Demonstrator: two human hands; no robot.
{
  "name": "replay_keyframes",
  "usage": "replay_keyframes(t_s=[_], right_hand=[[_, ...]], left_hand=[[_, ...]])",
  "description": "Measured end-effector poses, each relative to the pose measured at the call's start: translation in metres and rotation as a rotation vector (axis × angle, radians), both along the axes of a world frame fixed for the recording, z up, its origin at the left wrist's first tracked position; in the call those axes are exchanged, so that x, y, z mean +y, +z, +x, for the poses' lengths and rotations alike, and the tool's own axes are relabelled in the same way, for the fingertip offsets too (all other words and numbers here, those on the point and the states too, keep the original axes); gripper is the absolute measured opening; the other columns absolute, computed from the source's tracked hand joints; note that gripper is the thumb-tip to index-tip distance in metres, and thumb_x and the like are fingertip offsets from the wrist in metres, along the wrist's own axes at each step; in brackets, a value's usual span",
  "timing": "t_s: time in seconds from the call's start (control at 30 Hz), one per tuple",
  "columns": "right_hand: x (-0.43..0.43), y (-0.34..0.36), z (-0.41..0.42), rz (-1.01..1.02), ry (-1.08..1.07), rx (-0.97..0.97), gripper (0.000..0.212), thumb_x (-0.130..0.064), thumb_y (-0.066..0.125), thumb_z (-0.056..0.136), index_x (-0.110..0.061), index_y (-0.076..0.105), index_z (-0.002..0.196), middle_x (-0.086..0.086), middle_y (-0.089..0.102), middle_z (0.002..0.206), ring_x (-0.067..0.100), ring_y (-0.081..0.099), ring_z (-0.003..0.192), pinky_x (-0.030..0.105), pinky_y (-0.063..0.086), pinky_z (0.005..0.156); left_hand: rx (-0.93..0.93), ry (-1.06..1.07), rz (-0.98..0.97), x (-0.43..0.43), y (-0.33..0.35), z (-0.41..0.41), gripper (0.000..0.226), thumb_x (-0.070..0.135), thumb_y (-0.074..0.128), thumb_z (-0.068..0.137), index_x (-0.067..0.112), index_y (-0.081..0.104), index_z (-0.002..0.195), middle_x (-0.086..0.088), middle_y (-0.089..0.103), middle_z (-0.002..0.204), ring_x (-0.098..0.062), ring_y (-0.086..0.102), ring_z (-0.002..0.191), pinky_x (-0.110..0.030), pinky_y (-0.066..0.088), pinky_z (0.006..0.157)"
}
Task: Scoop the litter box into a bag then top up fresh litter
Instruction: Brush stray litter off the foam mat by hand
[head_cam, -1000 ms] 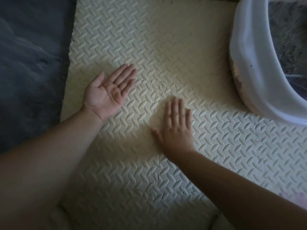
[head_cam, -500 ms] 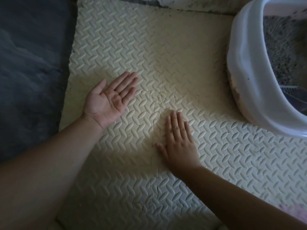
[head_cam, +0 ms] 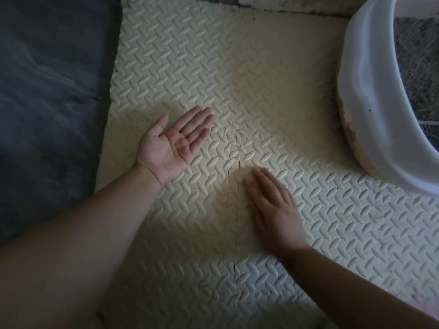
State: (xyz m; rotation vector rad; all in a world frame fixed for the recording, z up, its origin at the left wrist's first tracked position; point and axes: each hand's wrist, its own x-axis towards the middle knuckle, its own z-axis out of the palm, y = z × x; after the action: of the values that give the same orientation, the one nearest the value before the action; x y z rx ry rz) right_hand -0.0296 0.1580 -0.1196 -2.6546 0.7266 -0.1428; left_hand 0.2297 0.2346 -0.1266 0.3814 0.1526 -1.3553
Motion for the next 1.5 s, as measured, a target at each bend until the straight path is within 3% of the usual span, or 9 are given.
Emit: replay_keyframes(t_s=[0.1,0.2,0.33,0.57,0.77,1.1,1.33,1.43,1.5], right_hand=[[-0.011,0.001,0.002,0.033,-0.094,-0.168,0.028,-0.027,0.057,0.093,-0.026,0.066,0.12,0.001,0.056,0.128,0.02,0.046,0.12,0.037,0.04,0.099],[-0.017,0.003,0.013,0.099,-0.23,-0.256,0.016,-0.027,0.071,0.082,-0.026,0.076,0.098,-0.002,0.059,0.106,0.014,0.047,0.1,0.036,0.045,0.087],[-0.017,0.005,0.019,0.197,-0.323,-0.27,0.012,-0.03,0.075,0.077,-0.027,0.076,0.089,-0.008,0.054,0.089,0.01,0.043,0.089,0.037,0.046,0.081],[-0.014,0.009,0.029,0.194,-0.368,-0.164,0.014,-0.031,0.066,0.084,-0.019,0.072,0.088,-0.008,0.052,0.088,0.012,0.04,0.09,0.042,0.043,0.085],[0.017,0.055,0.089,0.299,-0.46,-0.524,0.013,-0.031,0.067,0.084,-0.021,0.07,0.09,-0.006,0.054,0.088,0.016,0.051,0.086,0.039,0.046,0.081],[0.018,0.065,0.114,0.325,-0.501,-0.596,0.016,-0.021,0.064,0.088,-0.022,0.073,0.102,-0.004,0.055,0.082,0.014,0.05,0.08,0.036,0.047,0.078],[0.002,0.09,0.123,0.439,-0.539,-0.755,0.011,-0.012,0.071,0.083,-0.021,0.066,0.085,-0.005,0.053,0.072,0.011,0.05,0.068,0.024,0.046,0.067],[-0.007,0.099,0.133,0.421,-0.517,-0.716,0.012,-0.011,0.06,0.089,-0.022,0.061,0.092,-0.006,0.056,0.078,0.01,0.053,0.072,0.024,0.047,0.068],[-0.012,0.102,0.138,0.51,-0.487,-0.538,0.012,-0.019,0.055,0.093,-0.027,0.061,0.099,-0.01,0.059,0.08,0.005,0.054,0.069,0.022,0.045,0.063]], left_hand=[[-0.034,-0.012,0.028,0.003,0.001,-0.002,0.062,0.04,0.017,0.1,-0.003,0.045,0.136,-0.017,0.045,0.144,-0.027,0.044,0.134,-0.037,0.039,0.108],[-0.033,-0.026,0.036,0.002,0.003,-0.003,0.062,0.04,0.018,0.1,-0.002,0.045,0.136,-0.016,0.045,0.144,-0.027,0.045,0.133,-0.036,0.04,0.108],[-0.019,-0.045,0.036,0.0,0.005,-0.008,0.062,0.041,0.017,0.1,-0.002,0.045,0.136,-0.016,0.046,0.144,-0.027,0.045,0.132,-0.037,0.041,0.107],[-0.02,-0.056,0.049,-0.012,0.014,-0.026,0.063,0.041,0.016,0.1,-0.003,0.048,0.133,-0.017,0.048,0.142,-0.027,0.047,0.131,-0.037,0.039,0.108],[0.017,0.008,0.029,-0.033,0.025,-0.047,0.062,0.04,0.016,0.1,-0.006,0.04,0.135,-0.019,0.043,0.143,-0.027,0.04,0.134,-0.039,0.037,0.107],[0.005,0.061,-0.063,-0.058,0.054,-0.038,0.062,0.04,0.015,0.102,-0.007,0.041,0.134,-0.018,0.039,0.144,-0.026,0.038,0.134,-0.038,0.033,0.111],[0.045,0.127,-0.098,-0.065,0.079,-0.019,0.066,0.041,0.014,0.102,-0.01,0.046,0.13,-0.019,0.038,0.143,-0.029,0.037,0.134,-0.04,0.035,0.109],[0.043,0.129,-0.114,-0.069,0.113,0.012,0.066,0.039,0.014,0.102,-0.013,0.047,0.127,-0.022,0.039,0.141,-0.036,0.032,0.136,-0.043,0.033,0.109],[0.015,0.175,-0.093,-0.07,0.147,0.044,0.063,0.035,0.015,0.102,-0.014,0.048,0.124,-0.023,0.041,0.138,-0.035,0.027,0.139,-0.045,0.031,0.11]])
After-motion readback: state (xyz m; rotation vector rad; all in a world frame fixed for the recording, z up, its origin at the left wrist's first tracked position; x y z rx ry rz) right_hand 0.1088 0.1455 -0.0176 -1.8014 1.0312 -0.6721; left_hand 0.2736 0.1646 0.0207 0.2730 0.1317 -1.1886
